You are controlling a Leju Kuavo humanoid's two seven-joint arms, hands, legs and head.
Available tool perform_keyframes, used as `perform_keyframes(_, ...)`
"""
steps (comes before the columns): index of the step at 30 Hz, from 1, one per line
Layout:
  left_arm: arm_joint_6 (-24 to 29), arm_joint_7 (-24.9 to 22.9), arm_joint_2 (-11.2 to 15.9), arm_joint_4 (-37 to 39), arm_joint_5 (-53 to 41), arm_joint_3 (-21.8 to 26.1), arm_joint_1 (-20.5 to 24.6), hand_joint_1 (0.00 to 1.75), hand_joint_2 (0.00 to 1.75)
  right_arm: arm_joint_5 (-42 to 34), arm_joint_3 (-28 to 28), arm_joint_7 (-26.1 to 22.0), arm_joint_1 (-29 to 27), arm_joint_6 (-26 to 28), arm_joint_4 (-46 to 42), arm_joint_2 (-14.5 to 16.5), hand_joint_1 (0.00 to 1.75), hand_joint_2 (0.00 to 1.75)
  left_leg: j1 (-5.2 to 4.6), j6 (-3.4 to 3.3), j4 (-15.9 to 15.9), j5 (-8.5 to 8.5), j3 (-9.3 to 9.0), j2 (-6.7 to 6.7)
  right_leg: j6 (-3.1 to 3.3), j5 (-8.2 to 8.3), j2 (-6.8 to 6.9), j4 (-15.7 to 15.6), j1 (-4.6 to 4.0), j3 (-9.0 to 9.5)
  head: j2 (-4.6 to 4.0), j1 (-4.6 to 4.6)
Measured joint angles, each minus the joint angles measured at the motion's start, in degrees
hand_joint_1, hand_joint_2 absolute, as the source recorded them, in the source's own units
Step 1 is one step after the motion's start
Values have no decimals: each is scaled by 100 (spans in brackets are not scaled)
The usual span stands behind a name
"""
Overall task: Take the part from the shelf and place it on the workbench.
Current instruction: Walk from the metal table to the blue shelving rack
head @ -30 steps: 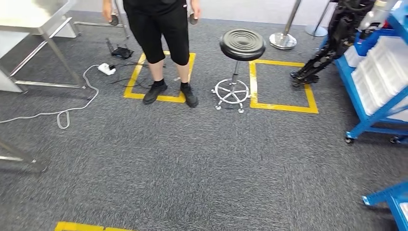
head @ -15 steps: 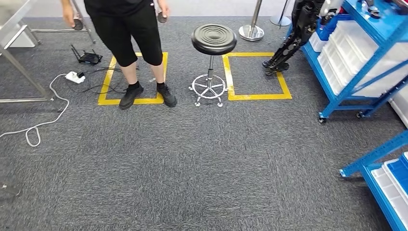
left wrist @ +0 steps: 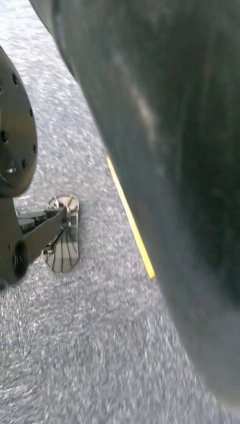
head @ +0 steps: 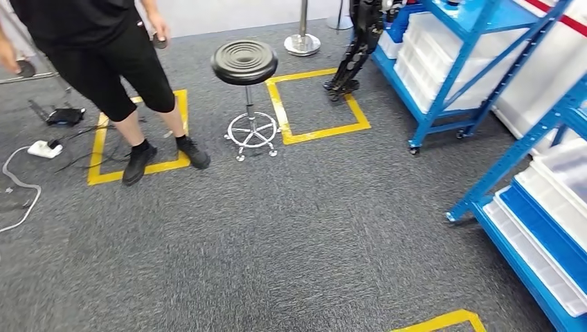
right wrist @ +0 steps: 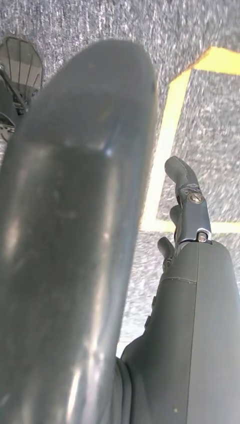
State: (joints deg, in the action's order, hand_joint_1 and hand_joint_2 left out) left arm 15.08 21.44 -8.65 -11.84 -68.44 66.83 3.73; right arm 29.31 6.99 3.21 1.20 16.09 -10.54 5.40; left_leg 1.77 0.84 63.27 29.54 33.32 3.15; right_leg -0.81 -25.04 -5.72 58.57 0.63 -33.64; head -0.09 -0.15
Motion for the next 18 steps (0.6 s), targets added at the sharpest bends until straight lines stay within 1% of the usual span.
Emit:
perform_keyframes(1,-2,0,1,0,0,-1,1,0,0,0,0,0,3,0,0,1,0,0,4,-7,-214,-73,-82,87,-28,-2,-63,9,-5,-20,0,3)
perform_keyframes(2,-4,0,1,0,0,-1,6,0,0,-1,0,0,0,0,0,2,0,0,-10,-27,-294,-76,-106,124,-64,3,-118,9,-3,-46,0,4)
perform_keyframes(3,-6,1,1,-1,1,-1,13,0,0,-2,0,3,-10,0,1,2,0,0,-31,-62,-313,-89,-107,63,-104,13,-175,0,4,-87,0,3)
perform_keyframes(4,-7,1,2,-1,2,0,20,0,0,-5,0,8,-26,0,2,1,0,0,-44,-107,-332,-109,-118,-4,-136,21,-165,7,22,-123,0,5)
perform_keyframes(5,-8,2,2,-1,2,1,24,0,0,-9,0,14,-40,0,4,-1,0,0,-49,-159,-353,-130,-129,-64,-151,-7,-67,74,24,-180,0,11)
perform_keyframes(6,-9,3,2,-1,3,1,23,0,0,-13,0,21,-43,0,5,-1,0,0,-47,-202,-375,-149,-141,-131,-151,-83,81,242,16,-283,0,26)
perform_keyframes(7,-10,4,2,-1,3,1,21,0,0,-15,-1,24,-35,0,6,2,0,0,-50,-234,-388,-157,-148,-207,-132,-214,264,549,13,-438,0,42)
perform_keyframes(8,-10,4,2,-1,3,1,16,0,0,-16,-1,26,-22,0,7,5,0,0,-62,-254,-390,-154,-146,-284,-115,-370,403,935,9,-644,0,53)
perform_keyframes(9,-11,4,2,-1,3,1,12,0,0,-15,-2,26,-12,0,7,9,0,0,-72,-261,-390,-150,-143,-370,-112,-507,468,1331,17,-855,0,60)
perform_keyframes(10,-11,3,2,-1,3,1,10,0,0,-15,-2,26,-9,0,7,11,0,0,-78,-265,-390,-144,-141,-457,-130,-582,498,1608,27,-1006,0,61)
perform_keyframes(11,-12,3,2,-1,3,2,11,0,0,-15,-2,26,-14,0,7,11,0,0,-79,-262,-390,-137,-142,-533,-171,-562,518,1649,37,-1030,0,63)
perform_keyframes(12,-13,3,1,-1,3,2,13,0,0,-15,-2,26,-21,0,7,9,0,0,-76,-254,-390,-129,-146,-606,-226,-465,552,1448,47,-923,0,65)
perform_keyframes(13,-14,5,-1,-1,3,2,15,0,0,-15,-1,26,-24,0,7,7,0,0,-72,-241,-390,-119,-155,-669,-278,-329,624,1066,55,-715,0,66)
perform_keyframes(14,-15,10,1,-2,3,2,14,0,0,-15,-1,26,-15,0,7,7,0,0,-86,-214,-387,-100,-167,-729,-306,-202,774,632,51,-466,0,71)
perform_keyframes(15,-16,17,3,-3,5,2,12,0,0,-11,0,26,0,0,7,8,0,0,-102,-180,-386,-75,-184,-791,-302,-107,897,296,42,-271,0,70)
perform_keyframes(16,-19,26,6,-4,9,2,12,0,0,-7,0,25,13,0,7,11,0,0,-120,-143,-388,-52,-206,-850,-271,-50,978,103,28,-157,0,59)
perform_keyframes(17,-23,36,9,-4,14,3,16,0,0,-3,0,25,21,0,7,14,0,0,-134,-103,-400,-30,-238,-913,-227,-24,1002,25,9,-117,0,52)
perform_keyframes(18,-26,46,8,-4,24,3,25,0,0,1,0,24,20,0,7,15,0,0,-129,-66,-418,-13,-275,-978,-182,-5,925,19,0,-119,0,40)
